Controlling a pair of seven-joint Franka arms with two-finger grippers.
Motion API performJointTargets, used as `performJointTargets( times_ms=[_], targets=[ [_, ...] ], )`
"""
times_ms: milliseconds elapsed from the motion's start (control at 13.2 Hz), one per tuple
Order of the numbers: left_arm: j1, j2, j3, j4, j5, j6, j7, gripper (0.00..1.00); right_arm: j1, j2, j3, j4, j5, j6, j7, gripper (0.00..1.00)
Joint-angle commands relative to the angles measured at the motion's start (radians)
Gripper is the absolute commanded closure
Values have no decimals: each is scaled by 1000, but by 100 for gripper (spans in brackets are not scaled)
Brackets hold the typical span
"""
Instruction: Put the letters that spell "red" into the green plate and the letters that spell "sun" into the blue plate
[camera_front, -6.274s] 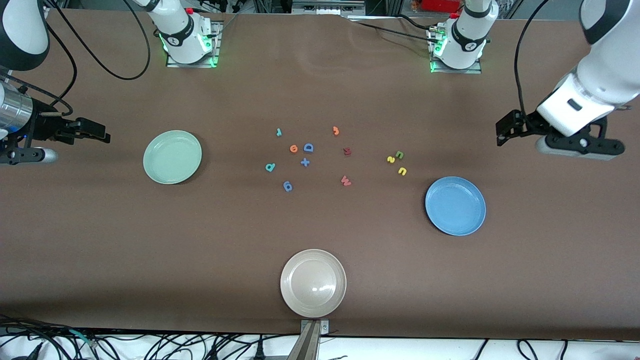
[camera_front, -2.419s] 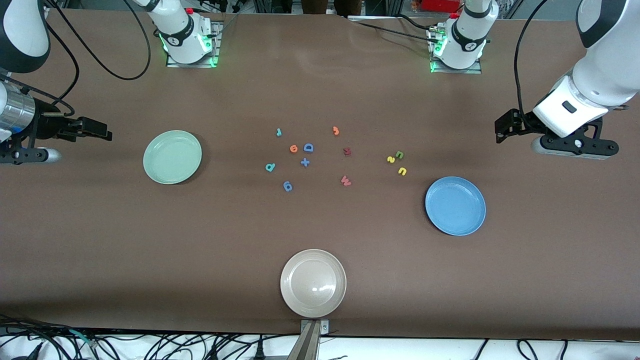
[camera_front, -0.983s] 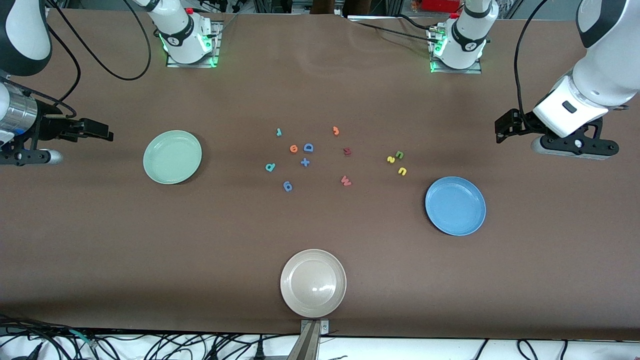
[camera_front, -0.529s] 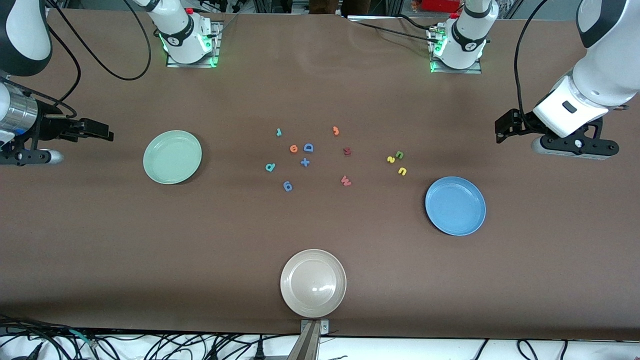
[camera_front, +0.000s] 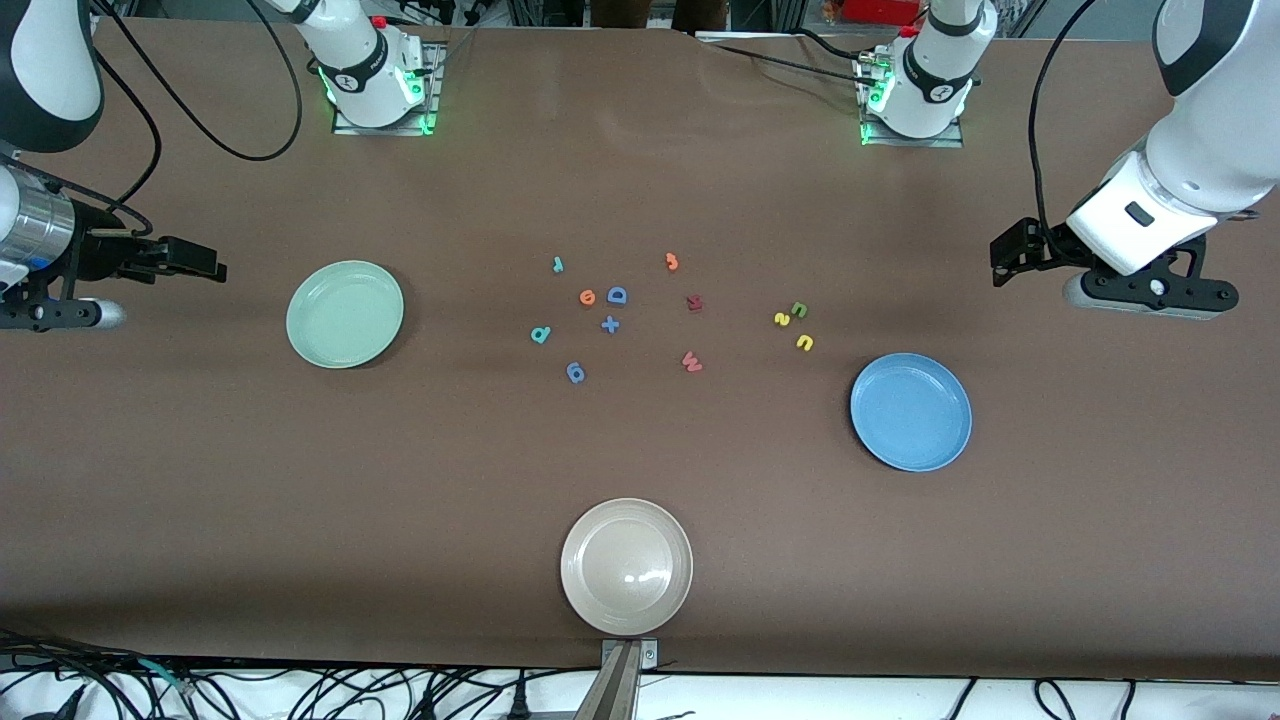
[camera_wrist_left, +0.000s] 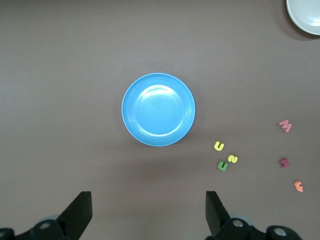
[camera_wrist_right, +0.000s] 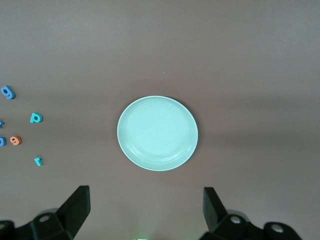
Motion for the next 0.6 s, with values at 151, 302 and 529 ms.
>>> performJointTargets(
  times_ms=[151,302,529],
  targets=[
    [-2,13,-1,27,29,-6,7,0,-6,-6,-5,4,21,-10,-2,0],
    [-4,13,-1,27,29,-6,7,0,-7,-4,-5,7,21,-25,1,0],
    [-2,13,-2,27,29,-6,7,0,-6,-4,-5,7,20,-27,-3,0]
  ],
)
